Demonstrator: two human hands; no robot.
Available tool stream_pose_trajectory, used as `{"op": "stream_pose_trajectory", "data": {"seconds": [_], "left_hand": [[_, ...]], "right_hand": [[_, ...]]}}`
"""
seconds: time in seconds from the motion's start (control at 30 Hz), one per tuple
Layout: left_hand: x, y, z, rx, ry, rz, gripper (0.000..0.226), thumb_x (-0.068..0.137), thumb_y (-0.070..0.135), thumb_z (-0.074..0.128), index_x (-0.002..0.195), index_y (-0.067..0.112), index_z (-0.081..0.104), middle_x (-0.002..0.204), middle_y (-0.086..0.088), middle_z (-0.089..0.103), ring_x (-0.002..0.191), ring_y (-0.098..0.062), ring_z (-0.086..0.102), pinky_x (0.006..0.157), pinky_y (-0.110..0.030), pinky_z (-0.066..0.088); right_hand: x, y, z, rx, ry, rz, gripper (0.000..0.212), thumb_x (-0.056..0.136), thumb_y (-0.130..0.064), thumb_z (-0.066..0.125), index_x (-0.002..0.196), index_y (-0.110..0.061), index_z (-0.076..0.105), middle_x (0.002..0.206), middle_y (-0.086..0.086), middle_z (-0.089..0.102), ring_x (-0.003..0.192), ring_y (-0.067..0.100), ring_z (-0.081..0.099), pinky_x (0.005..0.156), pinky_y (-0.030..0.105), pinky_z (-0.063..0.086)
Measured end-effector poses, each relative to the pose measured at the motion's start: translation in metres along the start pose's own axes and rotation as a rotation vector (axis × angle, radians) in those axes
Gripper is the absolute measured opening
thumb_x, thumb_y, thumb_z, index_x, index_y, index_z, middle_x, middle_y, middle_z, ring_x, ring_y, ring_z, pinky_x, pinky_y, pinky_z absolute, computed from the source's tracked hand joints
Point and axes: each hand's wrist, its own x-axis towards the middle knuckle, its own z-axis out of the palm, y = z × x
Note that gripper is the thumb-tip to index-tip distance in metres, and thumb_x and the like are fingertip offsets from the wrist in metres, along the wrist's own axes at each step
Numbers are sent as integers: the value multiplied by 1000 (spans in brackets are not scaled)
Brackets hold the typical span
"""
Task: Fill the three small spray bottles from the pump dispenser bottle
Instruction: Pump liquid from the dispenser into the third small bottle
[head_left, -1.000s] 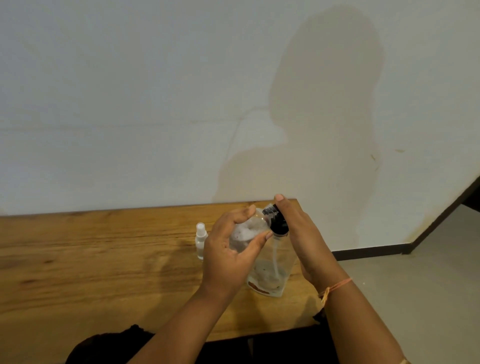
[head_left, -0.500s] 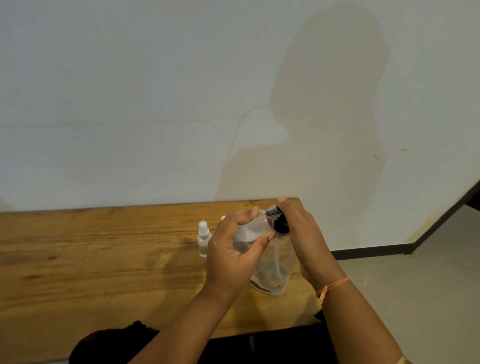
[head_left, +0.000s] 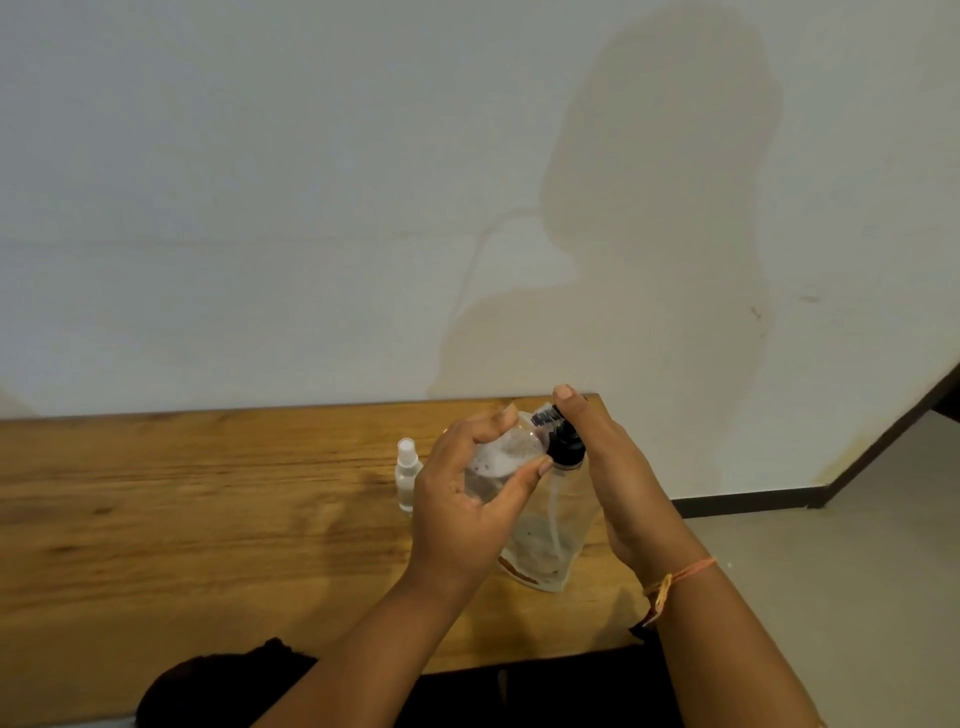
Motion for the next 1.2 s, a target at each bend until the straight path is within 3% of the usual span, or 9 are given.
{"op": "stream_pose_trajectory", "data": {"seconds": [0.2,0.3,0.4,0.5,0.6,0.73,0.9,1.07,1.2], "left_hand": [[-7,-2,-2,26,-12,-61,40,71,42,72,108,36,60,110,16,64,109,-10,60,90,-38,53],[-3,2,-1,7,4,-35,39,71,39,73,108,34,61,109,15,64,108,-12,61,89,-37,54],[3,4,-2,20,22,38,39,71,37,73,107,41,61,108,17,64,106,-11,62,88,-30,52],[5,4,-1,13,18,47,39,71,37,73,106,45,60,108,18,64,105,-10,62,87,-27,52],[3,1,-1,-8,9,29,36,71,36,73,105,39,62,107,16,64,106,-10,62,88,-28,52],[-2,-5,-3,-15,-12,-22,35,70,37,74,104,32,64,108,13,65,107,-10,62,89,-30,52],[-1,-1,-4,20,-16,-19,35,70,39,73,103,34,62,108,16,64,106,-6,61,90,-26,51],[7,3,-6,16,-10,36,36,72,38,73,106,34,61,107,14,65,106,-15,62,88,-34,52],[6,1,-4,6,-2,42,36,72,36,74,105,35,61,108,13,65,106,-13,62,89,-33,52]], "right_hand": [[-1,-3,2,-17,3,-13,34,94,-38,45,74,-22,66,83,2,66,76,10,59,68,22,44],[-2,-3,2,-6,16,-18,34,90,-47,46,78,-24,67,83,-2,68,80,9,62,69,22,44],[-2,-2,2,-27,-21,-31,47,76,-64,44,89,-26,69,94,-2,71,92,11,64,77,24,45],[-1,-3,0,-37,-35,-32,47,72,-66,44,88,-30,70,94,-3,71,94,11,64,83,27,46],[-1,-5,-3,-17,-54,-4,38,78,-59,47,77,-30,71,94,-1,70,92,12,63,85,29,46],[-1,-6,-3,-11,-47,33,32,92,-42,48,76,-24,69,77,-9,70,75,1,63,67,19,42],[-2,-4,1,-32,-1,15,33,93,-46,43,85,-24,67,91,-2,68,87,10,61,69,22,42],[-2,-1,1,-25,-36,-2,55,73,-69,44,102,-28,67,103,-4,70,101,13,62,91,33,46],[-2,-3,2,-15,-20,-2,41,81,-61,45,95,-29,67,99,-4,68,97,10,61,81,26,45]]}}
